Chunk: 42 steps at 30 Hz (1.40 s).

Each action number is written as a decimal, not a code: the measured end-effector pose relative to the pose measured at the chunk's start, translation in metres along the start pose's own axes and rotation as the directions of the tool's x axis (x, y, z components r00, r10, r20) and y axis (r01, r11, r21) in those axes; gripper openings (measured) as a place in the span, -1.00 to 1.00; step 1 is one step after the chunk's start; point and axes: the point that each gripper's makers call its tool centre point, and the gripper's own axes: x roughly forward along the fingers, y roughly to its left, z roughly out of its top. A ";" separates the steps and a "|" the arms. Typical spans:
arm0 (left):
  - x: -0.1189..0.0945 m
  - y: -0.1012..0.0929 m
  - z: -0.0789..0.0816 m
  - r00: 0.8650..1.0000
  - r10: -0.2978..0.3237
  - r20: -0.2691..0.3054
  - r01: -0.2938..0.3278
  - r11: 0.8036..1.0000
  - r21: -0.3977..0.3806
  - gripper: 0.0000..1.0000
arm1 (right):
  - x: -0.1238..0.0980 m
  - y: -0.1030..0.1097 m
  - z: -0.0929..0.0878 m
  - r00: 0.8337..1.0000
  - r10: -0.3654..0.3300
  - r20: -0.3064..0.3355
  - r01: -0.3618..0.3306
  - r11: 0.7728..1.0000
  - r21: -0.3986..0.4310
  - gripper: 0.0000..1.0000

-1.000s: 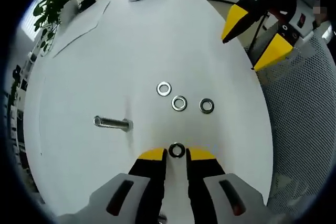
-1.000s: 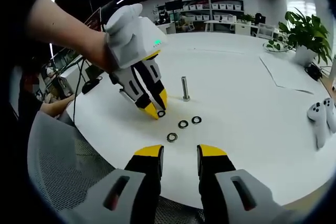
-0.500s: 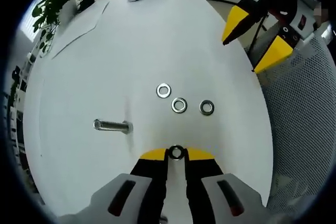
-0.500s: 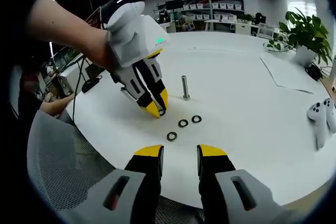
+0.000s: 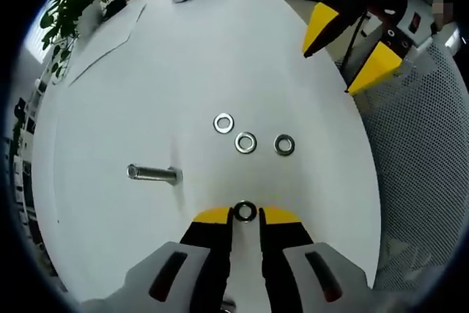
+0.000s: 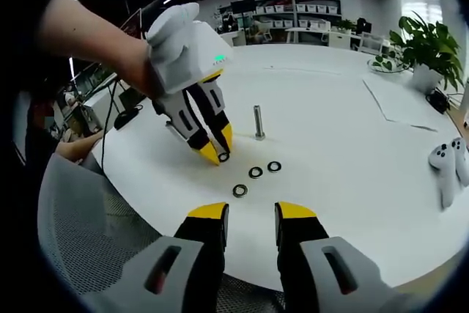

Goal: Place the washer onto the threaded stud by aligning its center hole with the stud, sliding it down to the base, and recovering from edge contact or off-axis alignment until the washer reaches the visible bottom stop.

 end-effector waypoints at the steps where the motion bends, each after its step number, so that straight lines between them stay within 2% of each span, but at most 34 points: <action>1: 0.000 0.000 0.000 1.000 0.001 -0.001 -0.001 1.000 0.003 -0.77 | 0.000 0.000 0.000 1.000 0.000 0.000 0.000 1.000 0.000 -0.43; 7: 0.000 0.003 0.000 1.000 0.010 -0.014 -0.010 1.000 -0.006 -0.81 | 0.000 0.001 0.001 1.000 0.004 0.001 -0.004 1.000 0.001 -0.43; 10: 0.000 0.004 0.000 1.000 0.001 0.000 -0.001 0.999 -0.052 -0.82 | 0.000 0.001 0.001 1.000 0.004 0.002 -0.004 1.000 0.002 -0.43; 16: 0.000 0.001 0.000 1.000 0.026 -0.007 -0.026 1.000 -0.014 -0.83 | 0.000 0.001 0.000 1.000 0.003 -0.001 -0.003 1.000 0.001 -0.44; 22: -0.001 0.002 -0.001 0.999 0.039 0.012 -0.039 0.998 -0.047 -0.84 | 0.000 0.001 0.000 1.000 0.003 0.001 -0.003 1.000 0.002 -0.44; 25: -0.004 0.001 -0.001 0.999 0.045 0.018 -0.045 0.998 -0.032 -0.84 | 0.000 0.000 0.000 1.000 0.002 0.003 -0.002 1.000 0.004 -0.44; 31: -0.021 0.018 0.007 0.993 0.085 0.082 -0.078 0.993 -0.088 -0.84 | 0.000 0.000 0.001 1.000 0.002 0.003 -0.002 1.000 0.005 -0.44; 38: -0.040 0.037 0.011 0.982 0.141 0.125 -0.128 0.986 -0.110 -0.84 | 0.000 0.000 0.000 1.000 0.002 0.000 -0.002 1.000 0.003 -0.44; 42: -0.052 0.046 0.019 0.973 0.173 0.152 -0.158 0.982 -0.103 -0.84 | 0.000 0.000 0.000 1.000 0.003 0.000 -0.003 1.000 0.002 -0.44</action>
